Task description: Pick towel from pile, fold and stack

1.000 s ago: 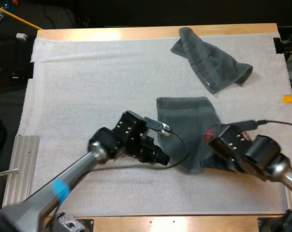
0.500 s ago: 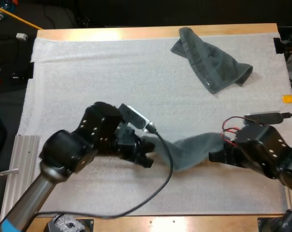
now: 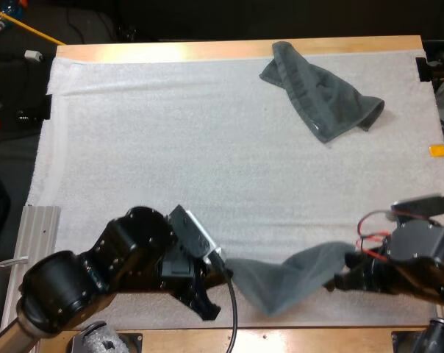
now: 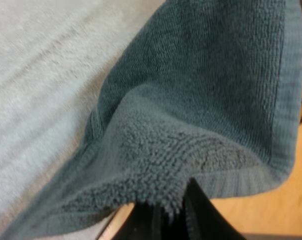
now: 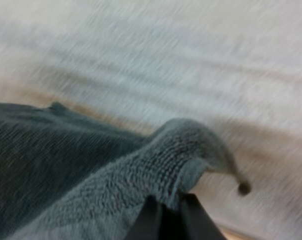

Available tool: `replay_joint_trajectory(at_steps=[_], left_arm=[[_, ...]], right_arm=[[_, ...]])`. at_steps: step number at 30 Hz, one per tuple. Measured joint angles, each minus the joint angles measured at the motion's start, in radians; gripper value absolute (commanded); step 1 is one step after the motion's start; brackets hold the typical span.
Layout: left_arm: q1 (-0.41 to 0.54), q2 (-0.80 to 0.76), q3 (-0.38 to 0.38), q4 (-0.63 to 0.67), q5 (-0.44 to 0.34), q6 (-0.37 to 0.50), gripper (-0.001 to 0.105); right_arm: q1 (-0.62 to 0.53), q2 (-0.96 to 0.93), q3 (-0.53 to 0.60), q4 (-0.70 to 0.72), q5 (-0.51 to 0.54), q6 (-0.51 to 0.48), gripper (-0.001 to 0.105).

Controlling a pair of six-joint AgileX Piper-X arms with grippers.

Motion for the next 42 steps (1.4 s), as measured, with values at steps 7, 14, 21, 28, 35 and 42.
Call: replay_joint_trajectory(at_steps=[7, 14, 21, 28, 35, 42], left_arm=[[-0.008, -0.001, 0.111, 0.021, -0.131, -0.006, 0.000], [0.208, 0.029, 0.287, -0.151, -0.092, 0.083, 0.000], [0.443, 0.203, 0.327, -0.357, 0.071, 0.176, 0.000], [0.559, 0.405, 0.327, -0.542, 0.203, 0.185, 0.000], [0.604, 0.575, 0.327, -0.657, 0.236, 0.177, 0.000], [0.645, 0.675, 0.327, -0.802, 0.269, 0.119, 0.000]], right_arm=[[0.101, 0.032, 0.060, 0.001, 0.024, 0.029, 0.000], [-0.020, 0.183, 0.228, -0.206, 0.063, -0.035, 0.000], [-0.261, 0.333, 0.277, -0.480, -0.079, -0.097, 0.000], [-0.449, 0.466, 0.277, -0.665, -0.247, -0.079, 0.000], [-0.539, 0.591, 0.277, -0.774, -0.307, 0.009, 0.000], [-0.596, 0.684, 0.277, -0.852, -0.313, 0.106, 0.000]])
